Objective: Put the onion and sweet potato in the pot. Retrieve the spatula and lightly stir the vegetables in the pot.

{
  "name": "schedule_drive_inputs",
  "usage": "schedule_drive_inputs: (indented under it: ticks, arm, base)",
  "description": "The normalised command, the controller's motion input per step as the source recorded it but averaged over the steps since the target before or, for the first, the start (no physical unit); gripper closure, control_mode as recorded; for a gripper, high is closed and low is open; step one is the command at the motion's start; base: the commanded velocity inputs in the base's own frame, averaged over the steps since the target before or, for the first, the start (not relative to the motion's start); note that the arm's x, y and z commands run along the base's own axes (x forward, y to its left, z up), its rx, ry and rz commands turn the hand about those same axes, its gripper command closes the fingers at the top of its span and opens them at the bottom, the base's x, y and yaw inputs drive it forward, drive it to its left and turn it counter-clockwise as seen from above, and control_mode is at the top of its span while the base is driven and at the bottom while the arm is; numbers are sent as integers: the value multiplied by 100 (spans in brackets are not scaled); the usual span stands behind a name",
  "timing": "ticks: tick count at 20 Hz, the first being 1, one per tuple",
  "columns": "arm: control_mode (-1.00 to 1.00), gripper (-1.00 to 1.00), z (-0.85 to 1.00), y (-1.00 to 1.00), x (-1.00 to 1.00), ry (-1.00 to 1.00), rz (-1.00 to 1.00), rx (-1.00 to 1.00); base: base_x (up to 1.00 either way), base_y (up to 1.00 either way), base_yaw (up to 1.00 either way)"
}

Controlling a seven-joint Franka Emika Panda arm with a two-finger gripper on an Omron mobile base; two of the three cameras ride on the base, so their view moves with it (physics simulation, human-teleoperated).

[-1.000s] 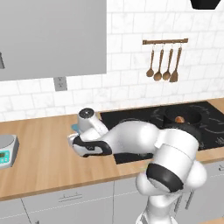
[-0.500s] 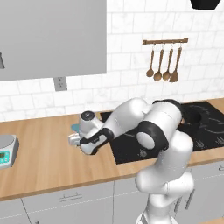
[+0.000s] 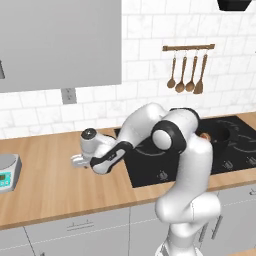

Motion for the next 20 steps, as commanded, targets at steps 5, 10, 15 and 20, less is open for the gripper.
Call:
schedule_drive_inputs:
  ticks: [5,10,15,20]
  arm:
    - [-100,100,-11,-21,-5,1,-10,0]
    - [-100,100,27,-27,-20,-2,-8,1]
    - [-100,100,100,-40,-87,-19,-6,8]
    - [-100,100,100,-78,-67,-5,-16,6]
  base:
    - [0,0,0]
    - [0,0,0]
    - [0,0,0]
    - [0,0,0]
